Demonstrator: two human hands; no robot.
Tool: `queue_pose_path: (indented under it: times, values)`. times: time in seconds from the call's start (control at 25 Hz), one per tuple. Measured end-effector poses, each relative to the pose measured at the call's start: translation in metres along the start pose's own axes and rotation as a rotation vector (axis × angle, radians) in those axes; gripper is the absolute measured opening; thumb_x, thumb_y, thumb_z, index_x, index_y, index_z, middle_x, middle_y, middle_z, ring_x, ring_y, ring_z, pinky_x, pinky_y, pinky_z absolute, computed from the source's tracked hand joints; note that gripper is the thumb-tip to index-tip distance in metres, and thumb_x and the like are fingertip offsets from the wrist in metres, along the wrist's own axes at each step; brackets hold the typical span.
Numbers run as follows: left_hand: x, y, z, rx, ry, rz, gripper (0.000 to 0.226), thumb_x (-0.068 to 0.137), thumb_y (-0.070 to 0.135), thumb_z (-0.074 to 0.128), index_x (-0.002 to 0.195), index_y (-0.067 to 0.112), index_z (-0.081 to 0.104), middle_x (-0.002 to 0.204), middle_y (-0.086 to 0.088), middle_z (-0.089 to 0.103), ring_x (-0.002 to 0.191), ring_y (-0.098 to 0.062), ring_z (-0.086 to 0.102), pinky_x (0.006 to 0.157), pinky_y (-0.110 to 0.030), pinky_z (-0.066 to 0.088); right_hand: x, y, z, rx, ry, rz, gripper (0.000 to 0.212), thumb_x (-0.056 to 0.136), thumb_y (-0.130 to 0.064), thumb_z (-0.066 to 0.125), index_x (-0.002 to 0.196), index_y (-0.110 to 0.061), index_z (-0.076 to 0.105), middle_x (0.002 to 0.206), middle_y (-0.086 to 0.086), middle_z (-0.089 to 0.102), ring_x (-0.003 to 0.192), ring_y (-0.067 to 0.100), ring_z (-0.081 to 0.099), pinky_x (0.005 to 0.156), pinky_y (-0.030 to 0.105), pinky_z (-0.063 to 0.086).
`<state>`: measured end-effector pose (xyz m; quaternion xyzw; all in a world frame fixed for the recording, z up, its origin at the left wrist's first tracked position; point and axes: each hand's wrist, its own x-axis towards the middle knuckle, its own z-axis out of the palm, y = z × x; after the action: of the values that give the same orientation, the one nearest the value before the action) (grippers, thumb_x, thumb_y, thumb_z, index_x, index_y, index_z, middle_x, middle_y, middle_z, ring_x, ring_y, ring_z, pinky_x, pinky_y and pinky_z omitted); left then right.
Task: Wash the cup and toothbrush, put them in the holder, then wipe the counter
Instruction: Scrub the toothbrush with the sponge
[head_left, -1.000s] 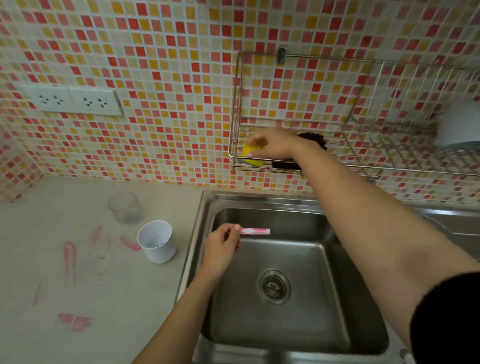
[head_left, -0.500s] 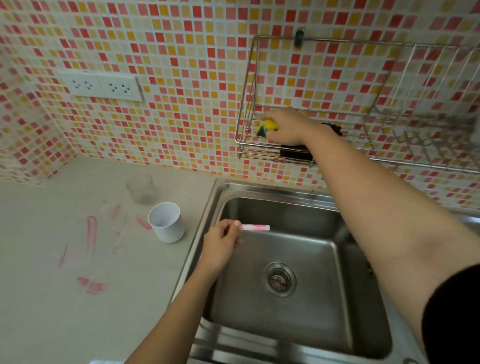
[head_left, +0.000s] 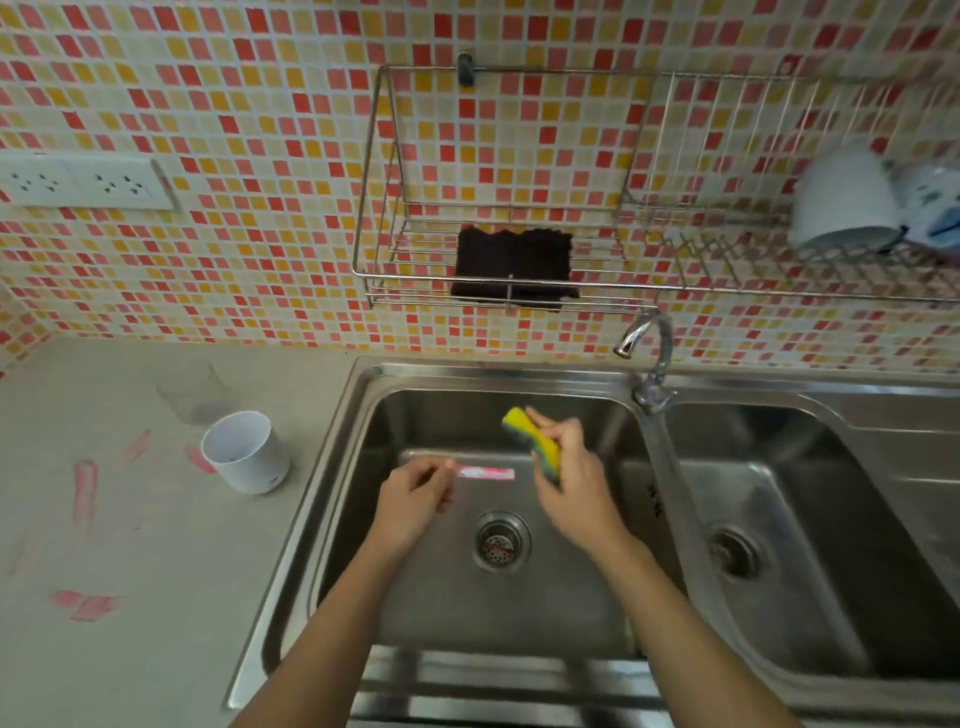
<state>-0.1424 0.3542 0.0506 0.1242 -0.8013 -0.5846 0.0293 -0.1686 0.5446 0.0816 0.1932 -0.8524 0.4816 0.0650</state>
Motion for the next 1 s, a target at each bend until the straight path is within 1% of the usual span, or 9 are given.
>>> queue_pose_path:
  times: [0.12, 0.2, 0.36, 0.44, 0.52, 0.68, 0.84, 0.92, 1.0]
  values:
    - [0.000, 0.004, 0.013, 0.071, -0.037, 0.005, 0.024, 0.093, 0.020, 0.056, 0.073, 0.012, 0.067, 0.060, 0.001, 0.061, 0.050, 0.001, 0.054, 0.065, -0.025, 0.050, -0.021, 0.027, 0.013, -0.099, -0.225, 0.163, 0.055, 0.084, 0.005, 0.050, 0.134, -0.015, 0.035, 0.144, 0.001, 0.045, 0.128, 0.024, 0.047, 0.100, 0.026, 0.038]
    - [0.001, 0.003, 0.018, 0.053, -0.036, 0.008, 0.020, 0.092, 0.020, 0.057, 0.081, 0.009, 0.069, 0.061, 0.000, 0.063, 0.051, 0.002, 0.057, 0.069, -0.028, 0.054, -0.024, 0.031, 0.017, -0.131, -0.271, 0.137, 0.072, 0.081, 0.006, 0.049, 0.145, -0.019, 0.027, 0.146, 0.004, 0.042, 0.133, 0.021, 0.041, 0.107, 0.023, 0.030]
    - [0.001, -0.001, 0.022, 0.061, -0.026, 0.056, 0.018, 0.091, 0.020, 0.059, 0.084, 0.009, 0.072, 0.058, 0.004, 0.064, 0.053, -0.001, 0.060, 0.068, -0.029, 0.057, -0.028, 0.028, 0.023, -0.242, -0.347, 0.063, 0.069, 0.084, -0.009, 0.049, 0.147, -0.018, 0.023, 0.151, -0.001, 0.033, 0.139, 0.016, 0.032, 0.113, 0.022, 0.024]
    - [0.000, -0.002, 0.023, 0.051, -0.025, 0.084, 0.018, 0.091, 0.018, 0.059, 0.086, 0.008, 0.073, 0.059, 0.006, 0.065, 0.055, 0.001, 0.061, 0.066, -0.023, 0.057, -0.029, 0.024, 0.022, -0.149, -0.404, 0.073, 0.068, 0.085, -0.024, 0.042, 0.148, -0.011, 0.017, 0.151, -0.008, 0.018, 0.142, 0.008, 0.015, 0.112, 0.010, 0.009]
    - [0.001, 0.000, 0.021, 0.010, -0.046, 0.093, 0.018, 0.091, 0.016, 0.058, 0.089, 0.005, 0.073, 0.063, 0.004, 0.066, 0.057, 0.002, 0.062, 0.064, -0.017, 0.055, -0.027, 0.024, 0.016, -0.030, -0.474, 0.094, 0.064, 0.087, -0.024, 0.033, 0.147, -0.007, 0.016, 0.150, -0.009, 0.008, 0.141, 0.005, 0.007, 0.109, 0.005, 0.001]
    - [-0.002, 0.002, 0.021, -0.054, -0.106, 0.103, 0.017, 0.092, 0.015, 0.058, 0.092, 0.005, 0.072, 0.066, 0.002, 0.067, 0.059, 0.000, 0.063, 0.064, -0.018, 0.054, -0.017, 0.034, 0.013, -0.301, -0.459, 0.002, 0.054, 0.097, -0.027, 0.040, 0.146, -0.013, 0.024, 0.150, 0.005, 0.033, 0.138, 0.021, 0.029, 0.109, 0.020, 0.016]
    - [-0.004, 0.004, 0.025, 0.008, -0.089, 0.134, 0.018, 0.092, 0.025, 0.058, 0.078, 0.026, 0.070, 0.057, 0.006, 0.065, 0.058, -0.005, 0.063, 0.066, -0.027, 0.055, -0.017, 0.030, 0.025, -0.604, -0.348, -0.031, 0.056, 0.091, -0.046, 0.025, 0.126, -0.011, 0.050, 0.121, 0.008, 0.058, 0.114, 0.030, 0.051, 0.098, 0.037, 0.035]
    - [-0.002, 0.004, 0.024, 0.131, -0.082, 0.183, 0.020, 0.090, 0.036, 0.057, 0.073, 0.035, 0.067, 0.059, 0.003, 0.065, 0.059, -0.011, 0.062, 0.067, -0.031, 0.052, -0.018, 0.031, 0.028, -0.625, -0.319, -0.035, 0.043, 0.094, -0.040, 0.034, 0.116, -0.010, 0.054, 0.110, 0.009, 0.062, 0.104, 0.032, 0.054, 0.091, 0.038, 0.037]
    - [-0.002, 0.003, 0.023, 0.143, -0.074, 0.195, 0.021, 0.091, 0.035, 0.058, 0.072, 0.038, 0.066, 0.060, 0.003, 0.064, 0.060, -0.011, 0.061, 0.067, -0.034, 0.051, -0.018, 0.030, 0.030, -0.623, -0.301, -0.029, 0.031, 0.096, -0.033, 0.042, 0.114, -0.011, 0.054, 0.109, 0.007, 0.061, 0.103, 0.030, 0.053, 0.089, 0.038, 0.037]
